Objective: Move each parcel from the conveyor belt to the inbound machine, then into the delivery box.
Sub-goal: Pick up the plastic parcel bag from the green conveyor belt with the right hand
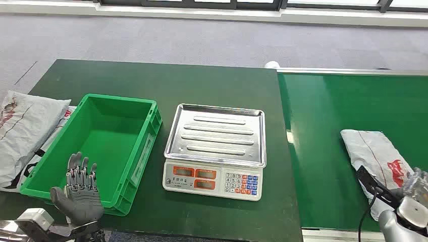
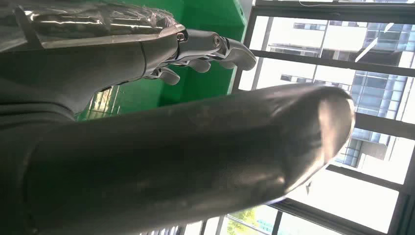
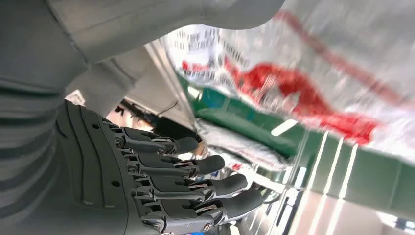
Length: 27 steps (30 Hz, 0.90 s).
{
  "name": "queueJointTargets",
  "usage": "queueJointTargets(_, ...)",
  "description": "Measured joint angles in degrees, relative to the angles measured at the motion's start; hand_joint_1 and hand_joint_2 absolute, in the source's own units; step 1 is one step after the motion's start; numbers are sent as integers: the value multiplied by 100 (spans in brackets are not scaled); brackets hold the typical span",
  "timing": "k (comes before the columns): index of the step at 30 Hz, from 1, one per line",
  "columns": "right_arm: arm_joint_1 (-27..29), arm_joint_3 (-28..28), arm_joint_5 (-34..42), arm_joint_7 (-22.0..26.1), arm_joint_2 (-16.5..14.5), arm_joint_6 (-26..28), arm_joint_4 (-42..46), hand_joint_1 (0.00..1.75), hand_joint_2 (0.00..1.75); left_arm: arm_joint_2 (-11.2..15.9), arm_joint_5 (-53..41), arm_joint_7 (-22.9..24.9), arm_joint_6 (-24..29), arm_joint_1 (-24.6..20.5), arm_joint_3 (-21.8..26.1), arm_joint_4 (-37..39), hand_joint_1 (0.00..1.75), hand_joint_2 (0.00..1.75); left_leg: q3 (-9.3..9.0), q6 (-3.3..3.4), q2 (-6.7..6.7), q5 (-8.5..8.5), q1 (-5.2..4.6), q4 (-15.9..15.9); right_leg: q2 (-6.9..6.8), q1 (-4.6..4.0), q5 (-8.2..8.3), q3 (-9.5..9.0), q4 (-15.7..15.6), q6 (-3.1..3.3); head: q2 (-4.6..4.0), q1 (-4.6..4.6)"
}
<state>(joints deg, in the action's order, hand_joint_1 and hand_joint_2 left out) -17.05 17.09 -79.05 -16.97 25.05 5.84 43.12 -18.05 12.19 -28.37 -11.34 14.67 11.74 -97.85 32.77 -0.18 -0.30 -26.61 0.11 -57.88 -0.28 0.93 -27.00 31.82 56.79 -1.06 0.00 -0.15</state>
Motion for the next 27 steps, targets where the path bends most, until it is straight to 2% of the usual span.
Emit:
queueJointTargets(23,-234,92,-115,78,57,-50,-58,0,175,-9,75,0,11,16,34,-73,0,0,9,0,0,1,1,0,-2,-2,0,7,1,0,0,0)
queueJointTargets(27,-282,92,-99,167,57,-195,-157,0,175,-9,75,2,-2,16,42,-74,0,0,8,0,0,1,1,0,-1,-2,0,9,1,0,0,0)
